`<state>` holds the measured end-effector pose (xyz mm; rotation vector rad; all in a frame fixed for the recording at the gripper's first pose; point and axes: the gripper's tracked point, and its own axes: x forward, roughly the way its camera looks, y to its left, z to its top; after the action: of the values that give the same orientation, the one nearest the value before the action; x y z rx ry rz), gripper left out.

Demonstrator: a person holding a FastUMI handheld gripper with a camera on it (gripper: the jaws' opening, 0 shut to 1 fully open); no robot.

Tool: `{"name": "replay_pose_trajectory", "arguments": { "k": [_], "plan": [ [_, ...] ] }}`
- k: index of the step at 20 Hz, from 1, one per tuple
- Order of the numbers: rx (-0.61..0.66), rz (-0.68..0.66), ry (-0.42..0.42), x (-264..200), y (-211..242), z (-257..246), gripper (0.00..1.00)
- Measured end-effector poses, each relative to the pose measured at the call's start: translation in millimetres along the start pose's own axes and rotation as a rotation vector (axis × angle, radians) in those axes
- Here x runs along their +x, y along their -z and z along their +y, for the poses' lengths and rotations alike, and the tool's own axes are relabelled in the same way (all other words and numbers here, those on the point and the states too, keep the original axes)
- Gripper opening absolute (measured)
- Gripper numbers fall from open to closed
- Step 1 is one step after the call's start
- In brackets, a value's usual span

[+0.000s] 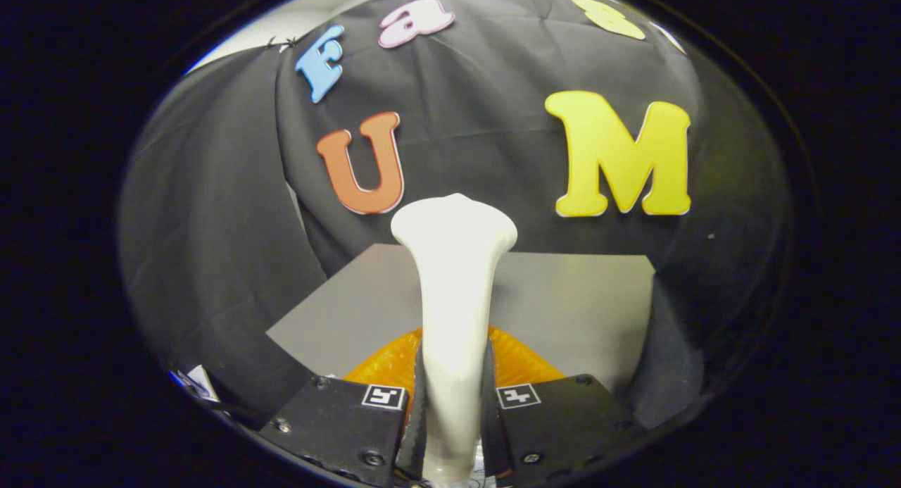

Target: Iron the clothes twice with a garment steamer, once on the left side and once on the right side.

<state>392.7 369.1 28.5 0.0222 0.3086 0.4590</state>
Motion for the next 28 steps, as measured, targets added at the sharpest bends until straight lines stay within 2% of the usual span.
{"name": "replay_pose_trajectory", "arguments": {
  "k": [9,14,17,22,28],
  "plan": [
    [0.051,-0.197,-0.036,-174.3,-29.8,-6.0,0.34],
    [0.064,-0.318,0.033,-278.1,-51.3,-38.8,0.34],
    [0.072,-0.378,0.100,-323.8,-69.2,-65.6,0.34],
    [0.085,-0.468,0.214,-379.5,-106.6,-119.5,0.34],
    [0.099,-0.505,0.297,-378.6,-163.0,-171.7,0.34]
  ]
}}
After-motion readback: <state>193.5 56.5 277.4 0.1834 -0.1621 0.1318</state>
